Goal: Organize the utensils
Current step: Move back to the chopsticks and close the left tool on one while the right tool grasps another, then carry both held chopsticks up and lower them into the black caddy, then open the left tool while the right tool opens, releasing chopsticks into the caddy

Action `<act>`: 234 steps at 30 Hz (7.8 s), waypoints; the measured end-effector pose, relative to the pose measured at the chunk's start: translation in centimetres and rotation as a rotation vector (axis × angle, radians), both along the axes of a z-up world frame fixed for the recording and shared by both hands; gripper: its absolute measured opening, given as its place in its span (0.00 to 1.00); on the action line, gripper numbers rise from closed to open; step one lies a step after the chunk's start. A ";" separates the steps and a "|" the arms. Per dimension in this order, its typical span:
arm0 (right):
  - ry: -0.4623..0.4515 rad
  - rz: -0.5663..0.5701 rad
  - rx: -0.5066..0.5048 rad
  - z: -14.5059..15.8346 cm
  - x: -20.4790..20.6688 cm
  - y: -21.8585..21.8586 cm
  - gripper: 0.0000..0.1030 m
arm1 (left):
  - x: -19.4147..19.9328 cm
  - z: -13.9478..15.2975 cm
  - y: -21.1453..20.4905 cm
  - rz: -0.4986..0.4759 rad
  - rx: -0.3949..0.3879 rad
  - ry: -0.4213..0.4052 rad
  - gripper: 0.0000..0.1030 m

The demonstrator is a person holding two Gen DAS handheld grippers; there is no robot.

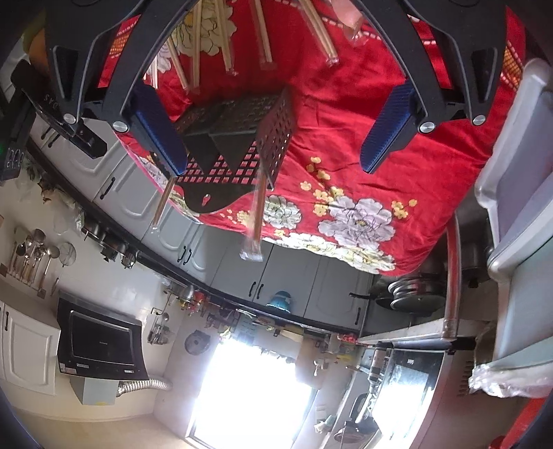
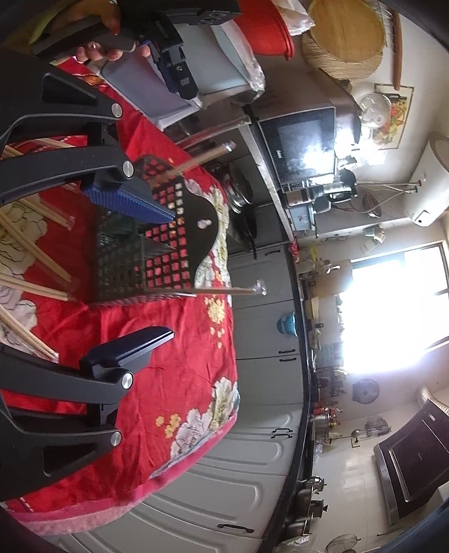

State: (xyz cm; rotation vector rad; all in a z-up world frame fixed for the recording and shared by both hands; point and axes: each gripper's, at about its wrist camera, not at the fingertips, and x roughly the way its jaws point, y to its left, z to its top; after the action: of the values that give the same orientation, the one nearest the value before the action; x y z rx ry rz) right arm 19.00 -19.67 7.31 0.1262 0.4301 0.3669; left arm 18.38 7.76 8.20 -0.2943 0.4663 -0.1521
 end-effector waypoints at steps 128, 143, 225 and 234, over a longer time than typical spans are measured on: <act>-0.121 0.160 0.127 6.2 -2.8 -0.3 0.05 | 0.5 7.3 -4.2 -0.197 -0.079 -0.056 0.03; -0.237 0.130 0.109 9.8 2.4 0.0 0.05 | 5.2 11.7 -7.7 -0.132 0.022 -0.208 0.03; -0.094 -0.012 0.072 1.5 4.8 -0.8 0.53 | 4.5 0.5 -5.4 -0.106 -0.065 -0.031 0.65; -0.061 -0.026 0.067 1.2 2.8 -1.7 0.59 | 2.3 0.1 -4.7 -0.100 -0.063 -0.012 0.90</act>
State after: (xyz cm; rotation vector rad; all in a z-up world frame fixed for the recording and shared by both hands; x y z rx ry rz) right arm 21.77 -21.37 8.51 0.1854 0.3553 0.3584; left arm 20.72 3.03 8.34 -0.3316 0.4653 -0.2665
